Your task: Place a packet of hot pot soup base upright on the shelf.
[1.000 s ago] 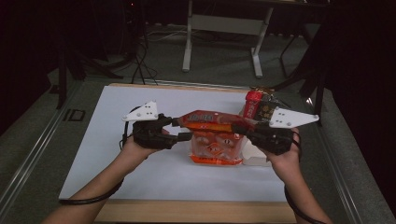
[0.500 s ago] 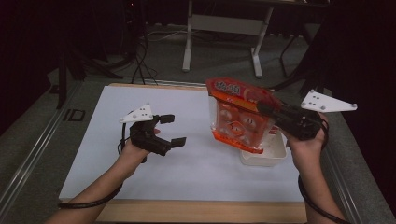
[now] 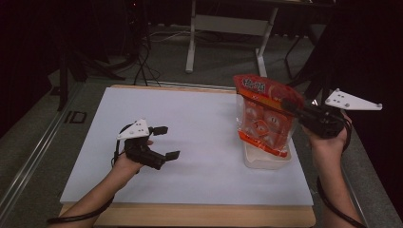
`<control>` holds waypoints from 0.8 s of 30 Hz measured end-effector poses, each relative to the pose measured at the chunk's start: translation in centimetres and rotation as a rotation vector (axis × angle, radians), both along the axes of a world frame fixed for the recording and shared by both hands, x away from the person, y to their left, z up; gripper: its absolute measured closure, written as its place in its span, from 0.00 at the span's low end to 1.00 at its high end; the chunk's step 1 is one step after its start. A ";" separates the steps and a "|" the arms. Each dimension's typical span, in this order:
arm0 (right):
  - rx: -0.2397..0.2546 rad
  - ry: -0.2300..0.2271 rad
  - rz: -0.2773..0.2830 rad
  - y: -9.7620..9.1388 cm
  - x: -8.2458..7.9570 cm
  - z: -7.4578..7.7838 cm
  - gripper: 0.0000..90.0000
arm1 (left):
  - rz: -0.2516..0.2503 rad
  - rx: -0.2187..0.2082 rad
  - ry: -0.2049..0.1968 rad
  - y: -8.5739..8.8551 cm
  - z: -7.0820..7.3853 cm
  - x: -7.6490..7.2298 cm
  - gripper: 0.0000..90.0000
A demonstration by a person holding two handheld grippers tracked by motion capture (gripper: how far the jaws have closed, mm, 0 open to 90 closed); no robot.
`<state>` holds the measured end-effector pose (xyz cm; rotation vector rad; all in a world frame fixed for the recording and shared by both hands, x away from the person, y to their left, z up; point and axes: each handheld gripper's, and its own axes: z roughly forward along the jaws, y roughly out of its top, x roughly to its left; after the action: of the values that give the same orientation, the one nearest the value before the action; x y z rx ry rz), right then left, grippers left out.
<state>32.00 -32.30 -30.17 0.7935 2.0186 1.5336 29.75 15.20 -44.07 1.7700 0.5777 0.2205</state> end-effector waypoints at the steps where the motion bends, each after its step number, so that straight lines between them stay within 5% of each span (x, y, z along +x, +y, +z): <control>1: 0.001 0.005 -0.006 -0.2 0.1 -0.1 1.00 | 0.010 -0.005 0.004 0.3 -0.3 0.0 0.02; 12: 0.003 0.074 -0.048 -1.7 1.6 -3.3 1.00 | 0.108 -0.014 0.052 2.9 -3.5 -1.1 0.02; 24: 0.026 0.137 -0.055 -2.1 2.6 -5.7 1.00 | 0.130 0.017 0.088 3.1 -5.5 -0.9 0.02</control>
<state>34.63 -34.43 -35.89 0.9814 2.0585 1.5145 28.89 18.28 -49.53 1.7670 0.7571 0.2385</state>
